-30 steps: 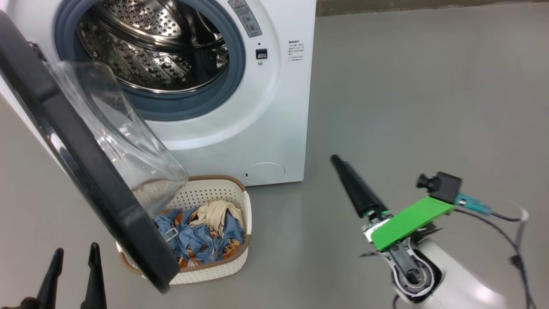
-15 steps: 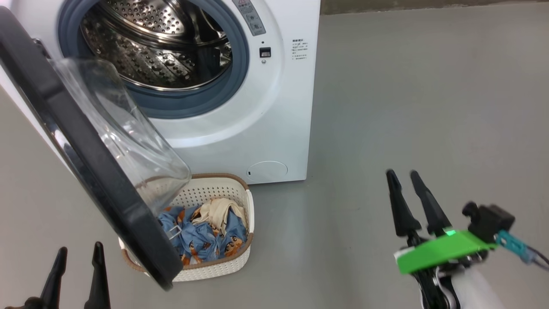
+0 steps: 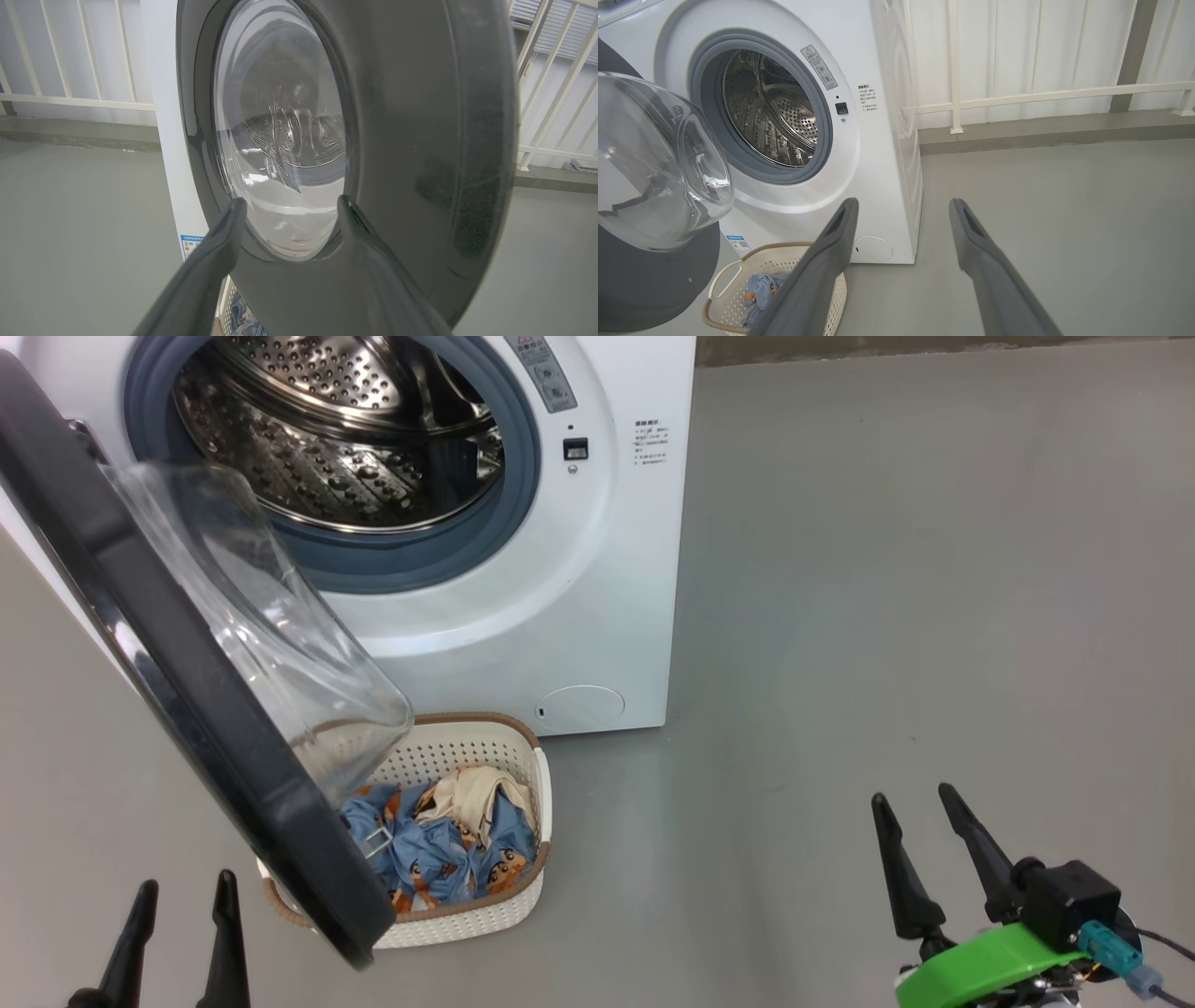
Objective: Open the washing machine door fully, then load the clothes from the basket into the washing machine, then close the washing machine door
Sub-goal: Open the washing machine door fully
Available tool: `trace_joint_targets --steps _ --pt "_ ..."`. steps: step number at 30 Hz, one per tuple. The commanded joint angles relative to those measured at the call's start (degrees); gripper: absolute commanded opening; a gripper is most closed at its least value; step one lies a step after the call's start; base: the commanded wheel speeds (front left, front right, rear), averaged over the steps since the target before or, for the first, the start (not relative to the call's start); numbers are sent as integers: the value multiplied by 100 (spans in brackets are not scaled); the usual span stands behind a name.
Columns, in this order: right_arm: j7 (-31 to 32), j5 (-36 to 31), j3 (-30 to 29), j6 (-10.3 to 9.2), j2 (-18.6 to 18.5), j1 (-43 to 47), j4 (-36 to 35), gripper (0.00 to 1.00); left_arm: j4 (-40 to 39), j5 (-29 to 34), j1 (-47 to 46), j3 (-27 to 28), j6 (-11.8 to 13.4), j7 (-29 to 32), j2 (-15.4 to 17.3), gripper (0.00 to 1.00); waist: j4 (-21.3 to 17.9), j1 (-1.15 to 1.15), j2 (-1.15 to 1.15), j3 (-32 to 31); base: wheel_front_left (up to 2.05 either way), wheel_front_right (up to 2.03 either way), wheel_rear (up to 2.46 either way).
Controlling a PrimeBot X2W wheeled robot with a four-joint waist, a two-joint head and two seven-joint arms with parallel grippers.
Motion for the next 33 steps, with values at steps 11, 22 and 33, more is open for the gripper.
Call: trace_joint_targets --steps 11,22,33 --pt "-69 -547 -130 9 2 64 -7 100 -77 128 -64 110 -17 -46 81 100 89 0 0 -36 0 0 0" --pt "-69 -592 -142 9 2 35 46 100 -24 170 -86 132 -17 -46 65 100 122 0 0 -23 0 0 0" --pt "-69 -519 -137 9 3 48 118 100 16 215 -100 38 -17 -46 126 0 144 0 0 -42 0 0 0"
